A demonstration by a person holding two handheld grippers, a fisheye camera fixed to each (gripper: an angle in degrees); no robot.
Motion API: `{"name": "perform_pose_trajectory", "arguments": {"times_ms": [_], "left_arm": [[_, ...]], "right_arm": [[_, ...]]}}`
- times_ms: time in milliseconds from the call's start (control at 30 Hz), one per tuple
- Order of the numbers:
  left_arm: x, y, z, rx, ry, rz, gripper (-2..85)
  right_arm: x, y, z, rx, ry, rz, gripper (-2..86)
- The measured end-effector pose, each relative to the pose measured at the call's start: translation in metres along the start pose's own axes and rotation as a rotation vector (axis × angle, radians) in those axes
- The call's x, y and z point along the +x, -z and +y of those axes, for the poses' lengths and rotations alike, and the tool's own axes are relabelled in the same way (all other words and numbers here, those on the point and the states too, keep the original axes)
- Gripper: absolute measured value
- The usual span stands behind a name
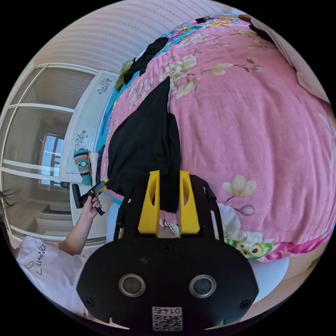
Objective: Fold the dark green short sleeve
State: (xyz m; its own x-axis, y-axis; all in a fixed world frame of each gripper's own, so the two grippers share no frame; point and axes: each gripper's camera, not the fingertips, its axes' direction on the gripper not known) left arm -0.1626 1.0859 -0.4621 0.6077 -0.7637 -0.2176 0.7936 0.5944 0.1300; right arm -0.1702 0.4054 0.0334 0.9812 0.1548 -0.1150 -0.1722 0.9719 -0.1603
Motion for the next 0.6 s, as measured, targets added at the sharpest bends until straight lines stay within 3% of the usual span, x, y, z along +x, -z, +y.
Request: {"name": "perform_pose_trajectory", "arguments": {"times_ms": [67, 267, 400, 500, 600], "left_arm": [[-0.004, 0.007, -0.002, -0.023, 0.013, 0.01, 0.5], [-0.01, 0.023, 0.006, -0.038, -0.038, -0.025, -0.1], [-0.013, 0.049, 0.02, 0.03, 0.021, 0.047, 5.1], [-0.008, 0.065, 0.029, 0.089, -0.022, -0.013, 7.1], [-0.003, 0.05, 0.027, 0.032, -0.028, -0.017, 10.5]], "right_arm": [[0.001, -0.004, 0.001, -0.049, -0.009, -0.031, 4.0], [-0.01, 0.007, 0.016, -0.073, 0.055, -0.025, 1.9], [-0.012, 0.013, 0.028, -0.016, 0.023, -0.061, 3.5], [-0.017, 0.016, 0.037, 0.036, 0.001, -0.043, 8.2], [-0.023, -0.001, 0.033, 0.0, -0.019, -0.103, 11.2]]}}
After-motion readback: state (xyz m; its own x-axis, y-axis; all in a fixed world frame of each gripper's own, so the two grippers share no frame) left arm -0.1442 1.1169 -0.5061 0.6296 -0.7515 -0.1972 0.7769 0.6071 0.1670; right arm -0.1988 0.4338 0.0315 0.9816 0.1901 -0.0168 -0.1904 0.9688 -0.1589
